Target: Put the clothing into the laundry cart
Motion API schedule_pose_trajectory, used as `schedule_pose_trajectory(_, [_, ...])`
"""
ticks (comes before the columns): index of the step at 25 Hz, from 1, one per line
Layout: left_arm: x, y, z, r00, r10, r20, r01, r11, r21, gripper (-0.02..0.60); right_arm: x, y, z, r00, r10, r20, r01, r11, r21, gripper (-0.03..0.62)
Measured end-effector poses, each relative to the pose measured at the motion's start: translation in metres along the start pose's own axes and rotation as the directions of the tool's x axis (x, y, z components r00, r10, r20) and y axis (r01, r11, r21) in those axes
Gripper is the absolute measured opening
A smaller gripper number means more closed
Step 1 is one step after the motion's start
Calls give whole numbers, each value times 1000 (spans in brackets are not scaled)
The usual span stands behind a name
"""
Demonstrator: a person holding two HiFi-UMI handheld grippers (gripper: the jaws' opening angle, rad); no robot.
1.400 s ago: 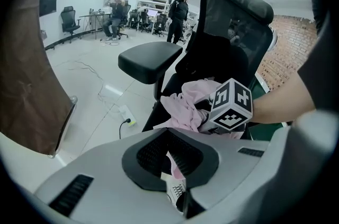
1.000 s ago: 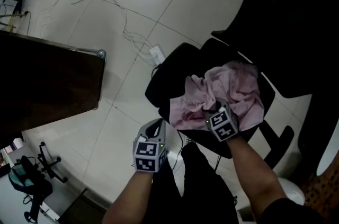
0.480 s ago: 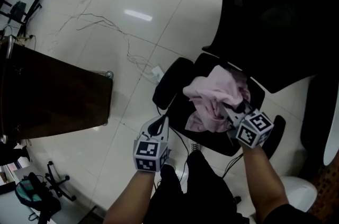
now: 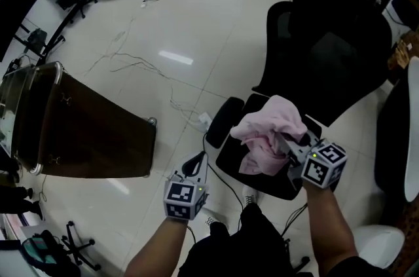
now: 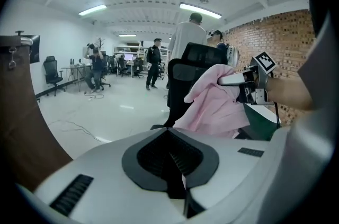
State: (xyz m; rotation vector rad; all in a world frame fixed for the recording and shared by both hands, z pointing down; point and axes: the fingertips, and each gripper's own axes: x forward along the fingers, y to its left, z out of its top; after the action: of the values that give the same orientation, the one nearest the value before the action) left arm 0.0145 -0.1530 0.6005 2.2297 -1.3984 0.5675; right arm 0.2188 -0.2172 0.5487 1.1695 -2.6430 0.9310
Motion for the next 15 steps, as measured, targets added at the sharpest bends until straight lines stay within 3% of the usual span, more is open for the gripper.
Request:
schedule_pose_trajectory(7, [-66,19,27,997,19,81,-21,999,24,0,-25,68,57,993,32,111,-28,999,-33,118])
schedule_pose_trajectory(15, [-112,16,60,985,43,164,-51,998,44,0,-44,139,104,969,137,206,-131,990,-43,118])
